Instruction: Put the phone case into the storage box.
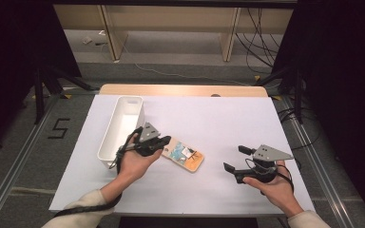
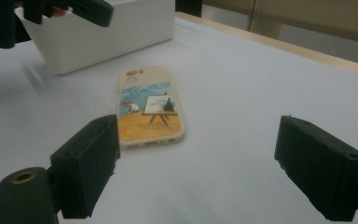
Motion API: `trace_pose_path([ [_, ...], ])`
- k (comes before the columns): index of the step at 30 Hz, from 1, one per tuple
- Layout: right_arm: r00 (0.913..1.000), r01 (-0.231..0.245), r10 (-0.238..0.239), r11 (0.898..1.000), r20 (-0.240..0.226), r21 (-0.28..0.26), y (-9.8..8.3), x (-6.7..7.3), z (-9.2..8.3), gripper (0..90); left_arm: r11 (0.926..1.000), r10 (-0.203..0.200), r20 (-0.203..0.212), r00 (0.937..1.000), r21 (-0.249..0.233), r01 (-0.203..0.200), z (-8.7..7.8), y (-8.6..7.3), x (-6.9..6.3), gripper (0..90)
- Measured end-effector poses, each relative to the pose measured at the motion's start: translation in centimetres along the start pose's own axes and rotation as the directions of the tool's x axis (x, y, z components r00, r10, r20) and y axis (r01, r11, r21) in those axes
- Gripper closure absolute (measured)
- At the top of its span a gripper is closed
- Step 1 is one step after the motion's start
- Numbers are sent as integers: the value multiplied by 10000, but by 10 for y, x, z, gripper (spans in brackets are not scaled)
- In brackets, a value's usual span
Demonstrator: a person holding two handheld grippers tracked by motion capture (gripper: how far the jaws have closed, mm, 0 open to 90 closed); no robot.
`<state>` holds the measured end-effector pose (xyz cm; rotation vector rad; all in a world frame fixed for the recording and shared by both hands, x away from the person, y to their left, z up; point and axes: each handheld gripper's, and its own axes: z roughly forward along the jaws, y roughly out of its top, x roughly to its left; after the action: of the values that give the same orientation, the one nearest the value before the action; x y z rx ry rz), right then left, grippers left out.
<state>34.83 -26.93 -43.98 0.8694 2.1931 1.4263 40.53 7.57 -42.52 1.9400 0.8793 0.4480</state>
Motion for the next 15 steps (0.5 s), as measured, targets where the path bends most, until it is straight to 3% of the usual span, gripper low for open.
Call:
trace_pose_path([
  [3, 10000, -9, 9, 10000, -19, -17, 0, -1, 0, 149, 9990, -49, 184, 9998, 436, 41, 23, 9, -6, 899],
  [4, 10000, -9, 9, 10000, -19, -17, 0, -1, 0, 149, 9990, -49, 184, 9998, 436, 41, 23, 9, -6, 899],
  [7, 10000, -45, 45, 10000, 4, -34, -1, -1, 0, 150, 9953, -215, 337, 9992, 954, 182, 49, 15, -12, 899],
  [15, 10000, -52, 52, 10000, 6, -40, -1, -1, 0, 150, 9870, -441, 274, 9986, 1560, 393, 81, 17, -18, 899],
])
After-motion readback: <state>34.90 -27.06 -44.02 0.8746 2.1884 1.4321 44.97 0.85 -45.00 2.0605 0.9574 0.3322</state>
